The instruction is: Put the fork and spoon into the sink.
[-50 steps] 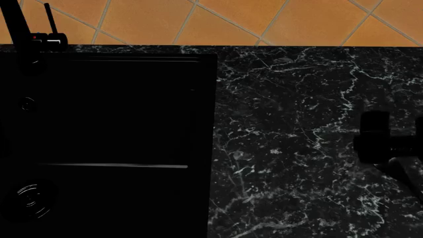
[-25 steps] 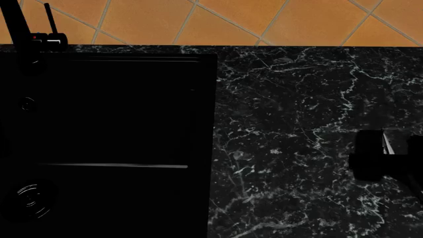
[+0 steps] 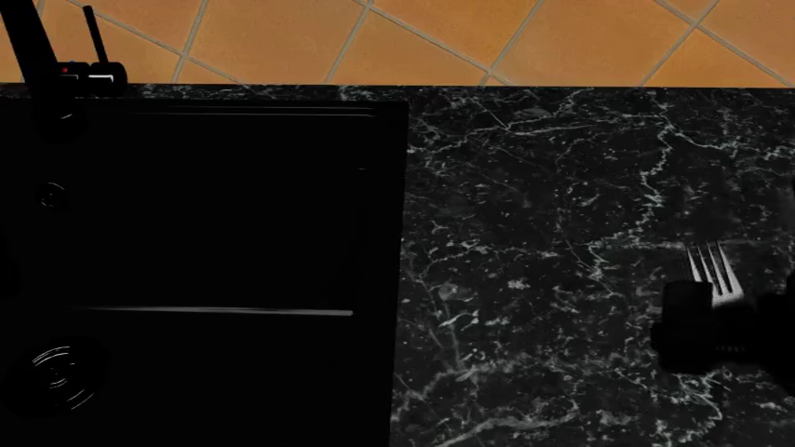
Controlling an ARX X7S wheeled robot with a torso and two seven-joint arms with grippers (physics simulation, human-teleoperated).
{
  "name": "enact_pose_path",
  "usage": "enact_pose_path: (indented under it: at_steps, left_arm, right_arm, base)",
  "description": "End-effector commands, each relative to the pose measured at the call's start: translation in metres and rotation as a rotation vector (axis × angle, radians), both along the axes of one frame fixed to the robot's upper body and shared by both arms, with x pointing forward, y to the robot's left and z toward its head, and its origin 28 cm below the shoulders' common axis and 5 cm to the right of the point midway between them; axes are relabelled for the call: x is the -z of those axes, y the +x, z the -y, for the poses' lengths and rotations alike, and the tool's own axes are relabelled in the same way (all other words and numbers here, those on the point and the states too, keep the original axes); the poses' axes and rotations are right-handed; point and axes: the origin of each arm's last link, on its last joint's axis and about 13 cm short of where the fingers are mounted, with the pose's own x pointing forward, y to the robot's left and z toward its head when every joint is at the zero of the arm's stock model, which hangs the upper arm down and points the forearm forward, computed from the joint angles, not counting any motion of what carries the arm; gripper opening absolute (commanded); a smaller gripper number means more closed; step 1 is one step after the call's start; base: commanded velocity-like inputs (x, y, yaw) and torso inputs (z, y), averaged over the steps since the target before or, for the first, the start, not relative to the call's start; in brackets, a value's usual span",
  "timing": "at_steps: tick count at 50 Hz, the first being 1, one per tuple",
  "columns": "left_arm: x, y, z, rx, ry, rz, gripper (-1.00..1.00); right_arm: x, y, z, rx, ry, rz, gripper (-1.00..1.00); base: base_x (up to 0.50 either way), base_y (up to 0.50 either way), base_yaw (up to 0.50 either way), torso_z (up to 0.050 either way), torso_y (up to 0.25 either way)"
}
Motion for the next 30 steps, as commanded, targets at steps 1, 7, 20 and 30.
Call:
enact_pose_path:
  at_steps: [1, 7, 20, 30]
  left_arm:
    - [0.002, -0.001, -0.001, -0.002, -0.003, -0.003, 1.00]
    - [0.002, -0.002, -0.001, -0.004, -0.004, -0.004, 1.00]
    - [0.001, -0.002, 0.000, -0.004, -0.002, -0.004, 1.00]
    - [0.002, -0.001, 0.000, -0.004, -0.002, -0.005, 1.00]
  right_arm:
    - [0.006, -0.002, 0.003, 0.023, 0.001, -0.017, 1.00]
    - [0.009, -0.003, 0.004, 0.036, 0.008, -0.023, 1.00]
    - [0.017, 0.002, 0.005, 0.040, 0.032, -0.031, 1.00]
    - [0.023, 0.005, 0.005, 0.045, 0.041, -0.046, 1.00]
  base:
    - [0.00, 0.00, 0.00, 0.000, 0.000]
    - [0.00, 0.00, 0.00, 0.000, 0.000]
    - [0.00, 0.00, 0.00, 0.000, 0.000]
    - [0.00, 0.00, 0.00, 0.000, 0.000]
